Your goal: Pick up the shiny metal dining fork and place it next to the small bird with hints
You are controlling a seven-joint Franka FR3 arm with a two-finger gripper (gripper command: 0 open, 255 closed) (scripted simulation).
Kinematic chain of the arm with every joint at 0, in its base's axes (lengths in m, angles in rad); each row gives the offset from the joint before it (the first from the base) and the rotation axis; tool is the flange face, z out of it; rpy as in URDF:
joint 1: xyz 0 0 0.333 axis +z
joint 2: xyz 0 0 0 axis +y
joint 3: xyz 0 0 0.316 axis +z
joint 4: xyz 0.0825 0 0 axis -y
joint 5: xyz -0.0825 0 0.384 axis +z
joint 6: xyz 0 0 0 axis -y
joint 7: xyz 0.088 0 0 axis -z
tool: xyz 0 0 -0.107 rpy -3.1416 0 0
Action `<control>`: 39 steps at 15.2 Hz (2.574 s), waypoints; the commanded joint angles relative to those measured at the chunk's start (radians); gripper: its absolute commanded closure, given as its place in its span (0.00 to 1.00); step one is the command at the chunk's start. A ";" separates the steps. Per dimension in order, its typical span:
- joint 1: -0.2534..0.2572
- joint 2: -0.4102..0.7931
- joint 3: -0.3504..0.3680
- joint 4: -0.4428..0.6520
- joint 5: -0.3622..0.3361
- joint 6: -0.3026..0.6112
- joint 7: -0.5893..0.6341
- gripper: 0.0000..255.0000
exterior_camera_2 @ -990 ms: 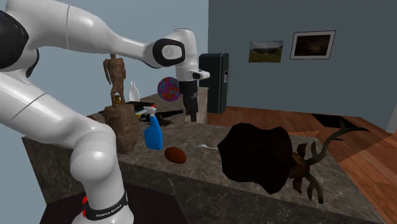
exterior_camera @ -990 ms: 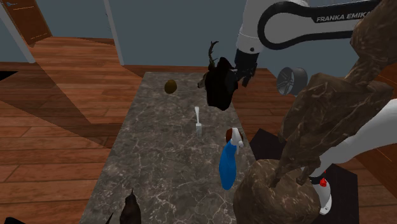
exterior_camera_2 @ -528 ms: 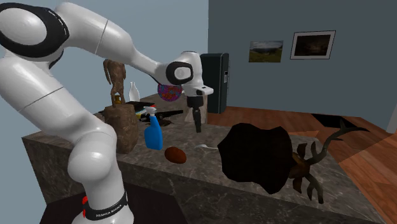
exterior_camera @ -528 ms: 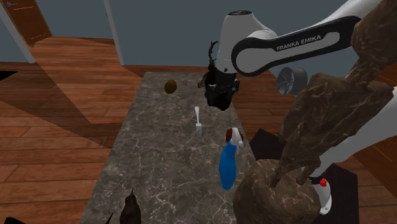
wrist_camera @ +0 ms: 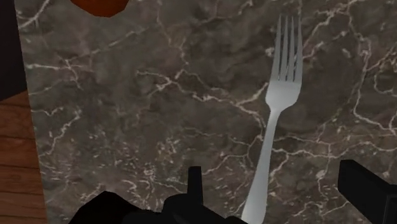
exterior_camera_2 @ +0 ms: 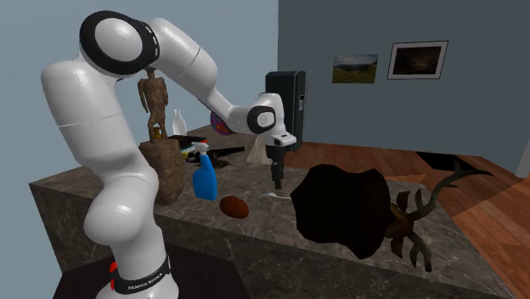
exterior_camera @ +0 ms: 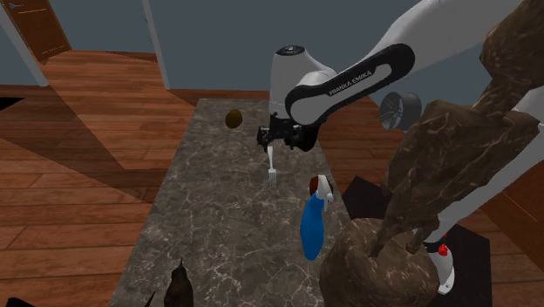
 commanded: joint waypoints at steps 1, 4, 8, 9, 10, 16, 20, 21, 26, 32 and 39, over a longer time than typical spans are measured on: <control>-0.021 0.092 0.025 0.036 -0.065 0.047 0.124 0.00; -0.027 0.147 0.025 0.046 -0.110 0.085 0.179 0.00; -0.031 0.194 0.022 0.036 -0.151 0.135 0.207 0.00; -0.032 0.206 0.020 0.034 -0.162 0.147 0.215 0.00; -0.032 0.213 0.019 0.033 -0.169 0.154 0.220 0.00; -0.032 0.213 0.019 0.033 -0.169 0.154 0.220 0.00; -0.032 0.213 0.019 0.033 -0.169 0.154 0.220 1.00; -0.032 0.213 0.019 0.033 -0.169 0.154 0.220 1.00; -0.032 0.213 0.019 0.033 -0.169 0.154 0.220 1.00; -0.031 0.159 0.022 0.051 -0.117 0.091 0.177 1.00; -0.027 0.092 0.020 0.086 -0.063 0.000 0.130 1.00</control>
